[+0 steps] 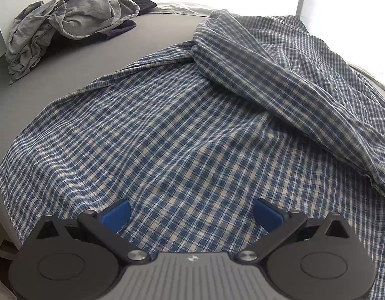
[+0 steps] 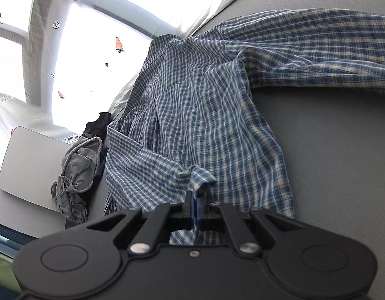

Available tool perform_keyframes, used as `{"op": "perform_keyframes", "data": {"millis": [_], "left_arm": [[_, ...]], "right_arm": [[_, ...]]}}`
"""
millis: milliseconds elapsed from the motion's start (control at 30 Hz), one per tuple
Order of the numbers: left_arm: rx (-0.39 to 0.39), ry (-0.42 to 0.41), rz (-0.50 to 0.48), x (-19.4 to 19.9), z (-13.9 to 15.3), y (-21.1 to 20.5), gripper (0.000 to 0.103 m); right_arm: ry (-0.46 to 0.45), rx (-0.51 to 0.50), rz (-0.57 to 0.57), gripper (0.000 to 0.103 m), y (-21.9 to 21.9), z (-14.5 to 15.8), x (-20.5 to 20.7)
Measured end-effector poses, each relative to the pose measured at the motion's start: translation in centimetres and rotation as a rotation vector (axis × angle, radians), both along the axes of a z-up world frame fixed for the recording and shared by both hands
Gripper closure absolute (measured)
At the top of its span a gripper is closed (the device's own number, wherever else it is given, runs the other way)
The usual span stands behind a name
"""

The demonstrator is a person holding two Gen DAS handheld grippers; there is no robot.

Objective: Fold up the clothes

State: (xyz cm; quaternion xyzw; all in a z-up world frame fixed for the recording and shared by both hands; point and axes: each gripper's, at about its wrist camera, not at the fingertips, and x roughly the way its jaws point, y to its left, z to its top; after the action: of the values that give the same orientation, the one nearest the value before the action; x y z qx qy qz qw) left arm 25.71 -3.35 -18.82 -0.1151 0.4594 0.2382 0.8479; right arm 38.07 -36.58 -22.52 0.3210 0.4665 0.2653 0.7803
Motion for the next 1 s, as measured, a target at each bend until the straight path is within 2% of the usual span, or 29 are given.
{"op": "perform_keyframes", "data": {"millis": [167,300,600,800,1000], "left_arm": [[0.001,-0.002,-0.002,-0.1,0.0,0.0,0.0],[0.002,-0.004,-0.003,-0.1,0.0,0.0,0.0],[0.005,-0.007,0.002,-0.3,0.0,0.1,0.0],[0.007,-0.005,0.005,-0.4,0.1,0.0,0.0],[0.01,-0.009,0.007,-0.4,0.2,0.1,0.0]], "right_arm": [[-0.099,-0.009,-0.084,0.101,-2.4,2.4,1.2],[-0.131,0.009,-0.175,0.101,-5.2,3.4,2.3],[-0.226,-0.078,-0.322,0.101,-10.7,5.0,3.8],[-0.233,-0.116,-0.419,0.101,-13.5,4.7,4.4],[-0.108,-0.22,-0.406,0.101,-13.2,1.4,4.3]]}}
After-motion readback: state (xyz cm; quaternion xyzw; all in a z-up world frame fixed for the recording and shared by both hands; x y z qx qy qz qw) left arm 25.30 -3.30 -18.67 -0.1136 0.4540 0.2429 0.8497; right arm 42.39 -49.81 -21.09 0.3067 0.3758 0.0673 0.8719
